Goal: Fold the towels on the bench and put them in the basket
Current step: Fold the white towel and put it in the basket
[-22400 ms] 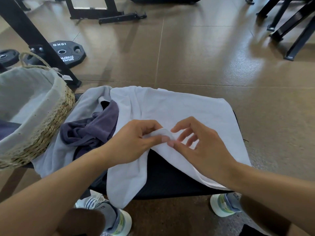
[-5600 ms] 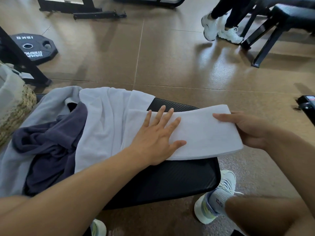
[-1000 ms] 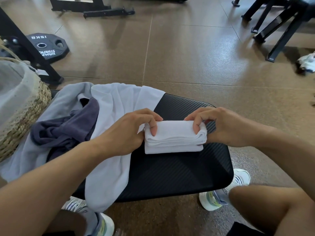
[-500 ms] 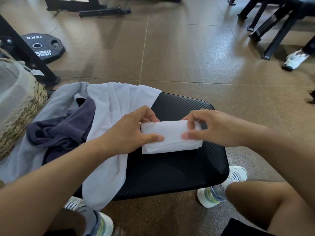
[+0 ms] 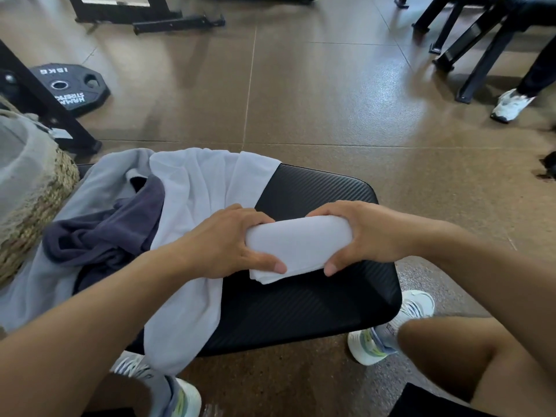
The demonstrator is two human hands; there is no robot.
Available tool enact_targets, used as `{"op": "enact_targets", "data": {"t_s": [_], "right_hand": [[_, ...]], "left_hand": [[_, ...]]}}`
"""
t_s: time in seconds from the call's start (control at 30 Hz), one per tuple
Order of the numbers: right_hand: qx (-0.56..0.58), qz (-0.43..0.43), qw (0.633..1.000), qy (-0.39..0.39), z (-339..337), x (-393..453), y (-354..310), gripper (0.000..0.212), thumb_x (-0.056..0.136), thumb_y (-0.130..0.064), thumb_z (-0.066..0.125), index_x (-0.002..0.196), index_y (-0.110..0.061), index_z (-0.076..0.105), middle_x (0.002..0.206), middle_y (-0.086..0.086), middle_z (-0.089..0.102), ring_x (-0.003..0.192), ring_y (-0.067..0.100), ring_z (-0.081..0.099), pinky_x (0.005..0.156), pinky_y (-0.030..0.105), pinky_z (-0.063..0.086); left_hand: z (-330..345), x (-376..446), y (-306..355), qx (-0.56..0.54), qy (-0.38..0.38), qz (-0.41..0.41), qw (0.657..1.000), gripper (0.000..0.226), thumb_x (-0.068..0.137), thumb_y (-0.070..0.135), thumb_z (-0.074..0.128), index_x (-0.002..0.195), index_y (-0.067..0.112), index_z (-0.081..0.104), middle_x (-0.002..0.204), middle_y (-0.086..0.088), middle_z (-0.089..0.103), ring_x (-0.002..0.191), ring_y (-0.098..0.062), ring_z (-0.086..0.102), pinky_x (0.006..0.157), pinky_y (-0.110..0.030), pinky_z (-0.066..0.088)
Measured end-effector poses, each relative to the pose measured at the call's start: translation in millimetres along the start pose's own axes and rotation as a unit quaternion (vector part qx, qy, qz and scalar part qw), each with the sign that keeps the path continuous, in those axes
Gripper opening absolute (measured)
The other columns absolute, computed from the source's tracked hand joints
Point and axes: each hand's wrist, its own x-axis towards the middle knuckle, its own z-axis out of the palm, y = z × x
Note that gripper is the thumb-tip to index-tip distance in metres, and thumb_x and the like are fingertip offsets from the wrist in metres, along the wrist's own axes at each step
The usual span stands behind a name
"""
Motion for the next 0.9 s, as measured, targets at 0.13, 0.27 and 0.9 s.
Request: {"op": "enact_targets", "data": {"t_s": [0.13,0.27,0.9], "right_hand": [[0.097,-0.017,0.995,0.013,-4,-4,-2,0.068,0.063,-0.029,0.097,0.121,-0.036,0.062,0.116,-0.018,0.067,0.107,0.0,0.063,0.089,0.022,0.054],[0.144,-0.054,0.986,0.058,-2,-6,-14,0.074,0.064,-0.019,0.096,0.126,-0.034,0.06,0.115,-0.017,0.064,0.107,0.002,0.062,0.086,0.017,0.052],[0.408,-0.037,0.888,0.207,-12,10,-34,0.076,0.058,-0.022,0.096,0.12,-0.018,0.052,0.111,0.006,0.077,0.107,0.035,0.07,0.099,0.047,0.056]], "left_hand": [[-3,-4,3,-0.004,-0.007,0.003,1.0,0.061,0.062,0.061,0.087,0.115,0.041,0.061,0.104,0.028,0.058,0.106,0.002,0.048,0.092,-0.019,0.041],[1,-7,17,-0.073,0.004,-0.007,0.997,0.062,0.063,0.078,0.072,0.114,0.044,0.058,0.102,0.022,0.061,0.099,0.003,0.054,0.085,-0.022,0.047],[5,-2,32,-0.369,0.147,-0.016,0.917,0.059,0.072,0.076,0.064,0.12,0.042,0.056,0.114,0.025,0.067,0.107,0.003,0.064,0.094,-0.029,0.054]]}}
